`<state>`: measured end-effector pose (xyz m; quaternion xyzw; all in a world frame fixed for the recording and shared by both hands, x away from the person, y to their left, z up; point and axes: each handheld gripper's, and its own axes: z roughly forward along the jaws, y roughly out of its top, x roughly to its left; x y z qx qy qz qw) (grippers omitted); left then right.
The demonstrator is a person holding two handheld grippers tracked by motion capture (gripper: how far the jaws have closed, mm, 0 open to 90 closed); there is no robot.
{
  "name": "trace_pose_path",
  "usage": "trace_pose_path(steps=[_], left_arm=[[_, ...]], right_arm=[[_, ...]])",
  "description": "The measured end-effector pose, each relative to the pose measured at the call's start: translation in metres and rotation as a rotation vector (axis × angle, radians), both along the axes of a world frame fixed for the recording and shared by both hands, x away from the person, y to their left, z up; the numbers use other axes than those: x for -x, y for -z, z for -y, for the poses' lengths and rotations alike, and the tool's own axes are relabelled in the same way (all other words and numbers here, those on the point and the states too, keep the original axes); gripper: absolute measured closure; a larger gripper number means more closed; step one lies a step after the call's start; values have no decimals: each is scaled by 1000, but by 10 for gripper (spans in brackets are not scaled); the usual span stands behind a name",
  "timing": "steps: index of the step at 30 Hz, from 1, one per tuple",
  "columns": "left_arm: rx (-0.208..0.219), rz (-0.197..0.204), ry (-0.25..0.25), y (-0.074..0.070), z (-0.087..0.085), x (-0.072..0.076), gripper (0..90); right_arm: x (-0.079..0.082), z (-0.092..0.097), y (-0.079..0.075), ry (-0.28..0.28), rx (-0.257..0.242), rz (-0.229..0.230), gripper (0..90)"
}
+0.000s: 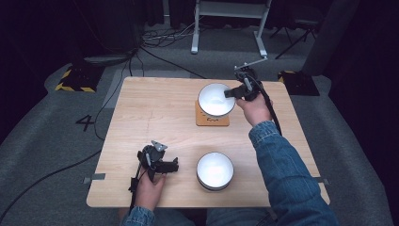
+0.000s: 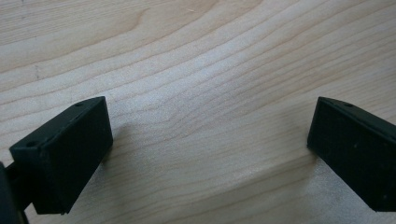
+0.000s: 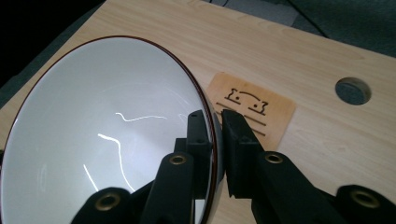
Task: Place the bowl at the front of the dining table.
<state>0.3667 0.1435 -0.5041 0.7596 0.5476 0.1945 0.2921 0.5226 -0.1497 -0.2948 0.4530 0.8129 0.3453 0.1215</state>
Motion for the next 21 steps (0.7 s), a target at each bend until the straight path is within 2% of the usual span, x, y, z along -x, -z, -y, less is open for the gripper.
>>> trace_pose_path(steps=[2, 3, 5, 10, 11, 15, 18, 21], left_arm=[[2, 0, 2, 0, 0, 0, 2], [2, 0, 2, 0, 0, 0, 2], [-2, 0, 0, 0, 0, 0, 2], [0, 0, 1, 0, 0, 0, 2], [1, -1, 2, 0, 0, 0, 2], [2, 0, 1, 0, 0, 0, 2], [4, 0, 4, 0, 0, -1, 2], [7, -2, 5, 0, 0, -1, 2]], right_arm=[[-8, -4, -1, 34, 19, -3, 820], [-8, -4, -1, 34, 19, -3, 820], [-19, -5, -1, 70, -1, -13, 821], [-32, -5, 0, 119, -16, -20, 820], [-37, -5, 1, 148, -8, -18, 820], [-43, -7, 2, 176, 10, -9, 820], [-53, -7, 5, 207, -19, -35, 821], [-62, -9, 9, 241, -19, -46, 821]])
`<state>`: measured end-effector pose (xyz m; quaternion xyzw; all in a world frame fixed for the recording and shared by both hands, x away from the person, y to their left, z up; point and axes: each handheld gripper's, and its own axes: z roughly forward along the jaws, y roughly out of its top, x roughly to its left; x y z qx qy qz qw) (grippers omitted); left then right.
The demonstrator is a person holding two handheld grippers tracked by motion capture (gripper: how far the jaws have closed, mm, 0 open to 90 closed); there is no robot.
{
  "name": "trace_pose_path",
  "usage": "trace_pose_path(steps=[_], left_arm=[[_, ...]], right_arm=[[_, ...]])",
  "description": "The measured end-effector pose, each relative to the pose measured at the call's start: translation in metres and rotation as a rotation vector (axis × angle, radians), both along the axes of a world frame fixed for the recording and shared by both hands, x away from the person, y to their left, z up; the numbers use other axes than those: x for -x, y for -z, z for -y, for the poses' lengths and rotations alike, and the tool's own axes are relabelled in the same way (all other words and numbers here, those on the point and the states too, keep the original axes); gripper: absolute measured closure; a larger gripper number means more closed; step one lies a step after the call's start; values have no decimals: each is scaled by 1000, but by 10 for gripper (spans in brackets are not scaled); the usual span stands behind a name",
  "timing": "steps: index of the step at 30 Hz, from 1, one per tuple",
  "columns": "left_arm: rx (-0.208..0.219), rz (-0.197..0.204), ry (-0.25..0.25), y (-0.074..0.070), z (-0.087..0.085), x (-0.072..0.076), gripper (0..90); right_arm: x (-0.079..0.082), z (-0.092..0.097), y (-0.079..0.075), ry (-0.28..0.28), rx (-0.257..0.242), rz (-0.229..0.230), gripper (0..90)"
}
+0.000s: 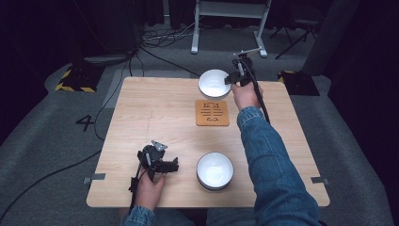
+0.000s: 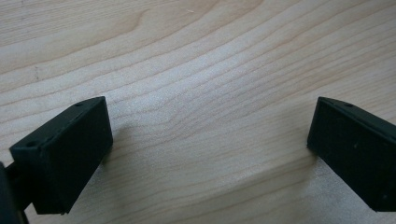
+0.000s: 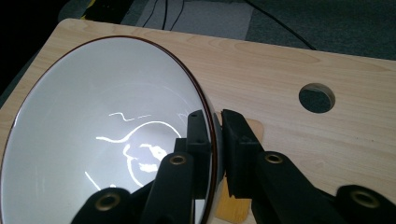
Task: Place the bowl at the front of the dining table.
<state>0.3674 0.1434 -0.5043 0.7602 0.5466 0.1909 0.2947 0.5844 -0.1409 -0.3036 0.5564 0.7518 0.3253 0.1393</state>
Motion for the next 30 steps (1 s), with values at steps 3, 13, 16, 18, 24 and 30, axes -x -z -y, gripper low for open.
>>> trace_pose_path(steps=[3, 13, 16, 18, 24, 30], left_arm=[[1, -1, 0, 0, 0, 0, 2], [-5, 1, -1, 0, 0, 0, 2], [-3, 2, -2, 0, 0, 0, 2], [-2, -1, 0, 0, 0, -1, 2], [-2, 0, 0, 0, 0, -1, 2], [-3, -1, 0, 0, 0, -1, 2]], right_arm=[[-4, -1, 3, 17, -7, -7, 821], [-21, -4, 14, 62, 12, -31, 821], [-24, -6, 25, 58, 19, -46, 821], [-26, -7, 32, 58, 15, -54, 821], [-33, -10, 49, 70, 29, -74, 821], [-42, -10, 77, 69, 35, -103, 821]])
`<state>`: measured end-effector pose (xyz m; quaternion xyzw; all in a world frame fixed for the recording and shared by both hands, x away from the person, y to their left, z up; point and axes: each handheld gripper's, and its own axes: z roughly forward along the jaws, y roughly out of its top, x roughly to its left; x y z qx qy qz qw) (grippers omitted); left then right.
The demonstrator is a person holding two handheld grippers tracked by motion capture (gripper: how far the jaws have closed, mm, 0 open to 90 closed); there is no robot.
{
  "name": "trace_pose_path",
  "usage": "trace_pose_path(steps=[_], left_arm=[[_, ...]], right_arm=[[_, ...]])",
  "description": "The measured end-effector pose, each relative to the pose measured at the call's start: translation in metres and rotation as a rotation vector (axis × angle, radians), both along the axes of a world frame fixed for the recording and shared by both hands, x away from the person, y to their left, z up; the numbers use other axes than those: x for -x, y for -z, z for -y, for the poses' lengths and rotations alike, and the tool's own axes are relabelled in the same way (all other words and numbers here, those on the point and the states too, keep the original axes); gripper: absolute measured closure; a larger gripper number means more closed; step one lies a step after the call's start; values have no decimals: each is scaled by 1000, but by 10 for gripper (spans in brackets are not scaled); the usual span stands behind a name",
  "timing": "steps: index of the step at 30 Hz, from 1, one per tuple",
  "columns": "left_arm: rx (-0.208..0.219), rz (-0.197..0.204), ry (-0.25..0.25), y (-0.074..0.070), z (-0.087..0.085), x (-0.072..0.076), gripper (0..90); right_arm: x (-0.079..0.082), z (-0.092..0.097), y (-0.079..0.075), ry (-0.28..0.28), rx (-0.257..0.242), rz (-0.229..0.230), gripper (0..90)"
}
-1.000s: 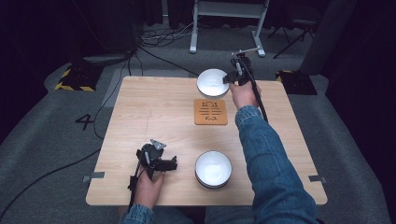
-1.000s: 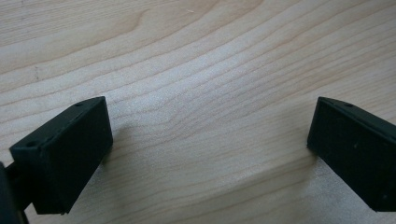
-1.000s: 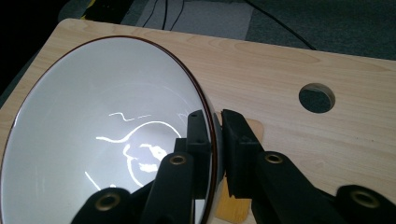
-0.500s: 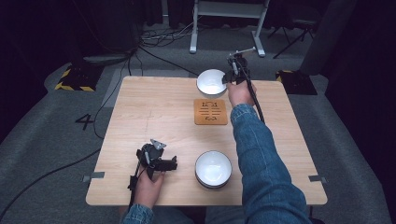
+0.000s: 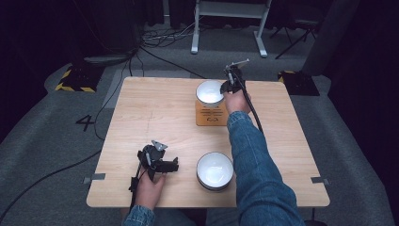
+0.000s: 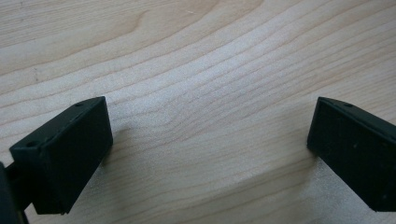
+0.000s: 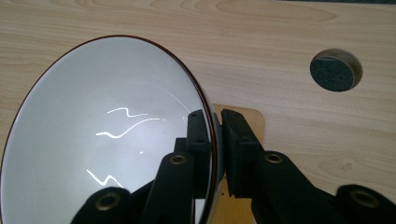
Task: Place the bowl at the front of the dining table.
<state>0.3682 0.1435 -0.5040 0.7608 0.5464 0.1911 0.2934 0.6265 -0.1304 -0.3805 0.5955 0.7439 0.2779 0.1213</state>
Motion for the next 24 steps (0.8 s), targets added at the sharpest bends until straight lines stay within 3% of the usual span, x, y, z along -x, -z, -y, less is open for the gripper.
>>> trace_pose_path(steps=[11, 24], left_arm=[[1, 1, 0, 0, 0, 0, 3], [0, 3, 0, 0, 0, -1, 3]], right_arm=[[-5, 3, 31, 5, -13, -32, 821], [-9, 11, 51, 21, -26, -64, 821]])
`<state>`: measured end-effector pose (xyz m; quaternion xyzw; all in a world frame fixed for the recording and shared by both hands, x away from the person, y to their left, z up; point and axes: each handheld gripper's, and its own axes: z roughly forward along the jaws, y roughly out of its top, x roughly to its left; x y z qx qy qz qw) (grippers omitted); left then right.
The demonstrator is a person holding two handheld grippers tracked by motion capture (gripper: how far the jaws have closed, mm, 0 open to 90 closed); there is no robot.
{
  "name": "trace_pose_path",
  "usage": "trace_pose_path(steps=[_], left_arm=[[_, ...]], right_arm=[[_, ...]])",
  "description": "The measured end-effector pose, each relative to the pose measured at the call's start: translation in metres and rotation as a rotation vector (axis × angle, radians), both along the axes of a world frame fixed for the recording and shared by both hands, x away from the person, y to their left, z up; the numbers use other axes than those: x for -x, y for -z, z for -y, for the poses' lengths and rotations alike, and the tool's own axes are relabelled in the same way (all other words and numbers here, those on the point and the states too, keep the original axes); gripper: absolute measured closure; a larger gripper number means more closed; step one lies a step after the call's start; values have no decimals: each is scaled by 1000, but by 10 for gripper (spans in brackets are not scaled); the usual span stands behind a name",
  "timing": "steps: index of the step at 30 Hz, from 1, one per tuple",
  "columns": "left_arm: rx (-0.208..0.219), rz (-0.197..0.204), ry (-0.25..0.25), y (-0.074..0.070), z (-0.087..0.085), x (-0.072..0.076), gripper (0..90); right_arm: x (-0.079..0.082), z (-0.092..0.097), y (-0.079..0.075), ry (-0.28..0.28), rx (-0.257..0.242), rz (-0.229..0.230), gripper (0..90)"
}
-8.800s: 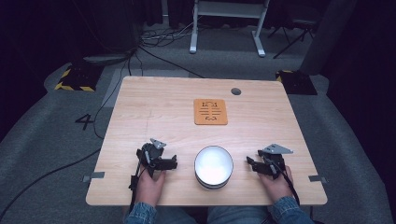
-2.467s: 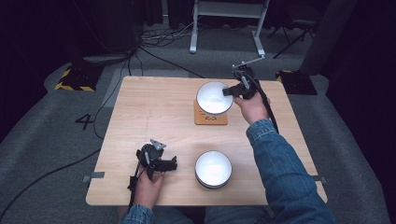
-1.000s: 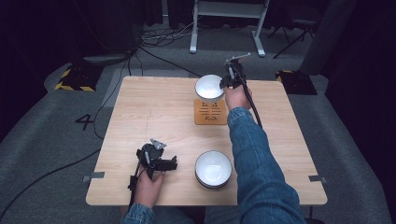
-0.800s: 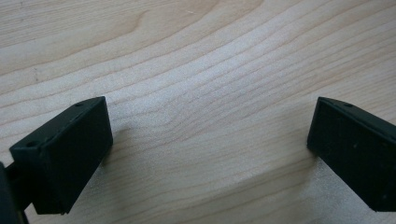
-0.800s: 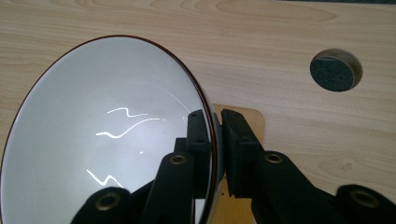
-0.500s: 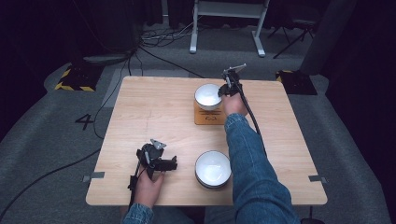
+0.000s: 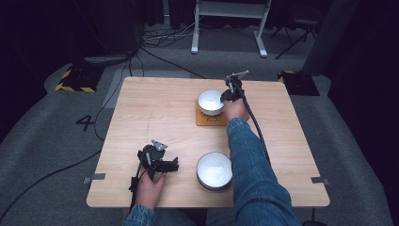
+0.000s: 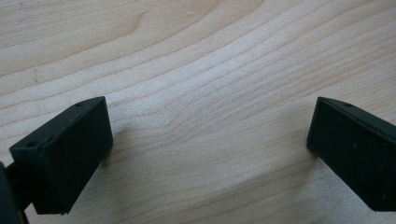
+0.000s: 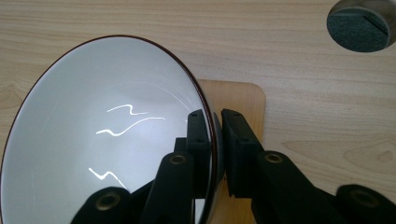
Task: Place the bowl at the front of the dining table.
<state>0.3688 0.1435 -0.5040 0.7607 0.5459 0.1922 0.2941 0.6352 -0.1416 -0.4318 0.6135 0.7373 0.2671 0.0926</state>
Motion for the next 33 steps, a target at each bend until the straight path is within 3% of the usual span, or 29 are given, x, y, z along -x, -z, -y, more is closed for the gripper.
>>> trace_pose_path(steps=[15, 20, 25, 31, 33], left_arm=[[-4, 2, 0, 0, 0, 0, 3], [-3, 0, 0, 0, 0, 0, 3], [3, -2, 3, 0, 0, 0, 3], [7, -3, 3, 0, 0, 0, 4], [7, -3, 2, 0, 0, -1, 4]], right_arm=[[1, 0, 8, -3, -28, -11, 814], [1, 2, 8, 5, -32, -2, 704], [3, 4, 0, 14, -78, 39, 635], [10, 3, -21, -49, -3, 101, 603], [11, 4, -24, -62, 7, 97, 602]])
